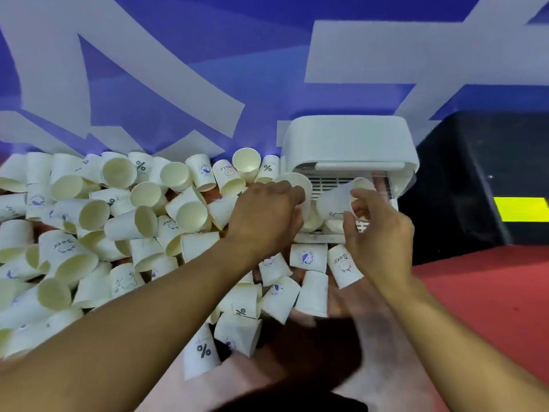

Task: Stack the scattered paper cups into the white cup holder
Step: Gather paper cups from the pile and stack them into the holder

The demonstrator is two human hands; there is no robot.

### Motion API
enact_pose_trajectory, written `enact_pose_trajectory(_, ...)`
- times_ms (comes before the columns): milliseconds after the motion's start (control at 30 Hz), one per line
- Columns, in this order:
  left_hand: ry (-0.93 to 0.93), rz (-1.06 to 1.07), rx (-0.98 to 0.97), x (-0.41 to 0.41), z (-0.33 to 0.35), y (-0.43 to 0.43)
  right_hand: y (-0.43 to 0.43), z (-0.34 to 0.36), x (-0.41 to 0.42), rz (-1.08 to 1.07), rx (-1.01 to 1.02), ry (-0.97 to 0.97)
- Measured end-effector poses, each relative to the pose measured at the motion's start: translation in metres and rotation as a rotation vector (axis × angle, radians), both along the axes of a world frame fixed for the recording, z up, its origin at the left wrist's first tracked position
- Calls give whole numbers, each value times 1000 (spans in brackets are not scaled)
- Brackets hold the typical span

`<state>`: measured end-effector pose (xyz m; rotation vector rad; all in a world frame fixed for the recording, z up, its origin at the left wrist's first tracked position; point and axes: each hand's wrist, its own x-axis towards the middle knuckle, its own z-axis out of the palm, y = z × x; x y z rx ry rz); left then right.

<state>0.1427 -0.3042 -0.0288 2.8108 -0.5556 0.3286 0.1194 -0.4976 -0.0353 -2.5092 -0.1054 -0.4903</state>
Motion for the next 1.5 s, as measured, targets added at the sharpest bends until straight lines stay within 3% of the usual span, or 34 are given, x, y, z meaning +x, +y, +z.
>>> enact_pose_trajectory(433, 102, -83, 201, 4, -44, -41, -38, -50, 18, 143, -236, -69)
enact_pose_trajectory(767, 180, -165, 321, 16, -80, -45, -37, -102, 30, 285, -449, 174)
enact_pose_trajectory(1233, 266, -186, 265, 20, -104, -44, -34, -115, 38, 267, -404, 296)
enact_pose_trajectory(1500, 125, -177, 37, -7, -102, -27, -22, -94, 6, 210, -153, 181)
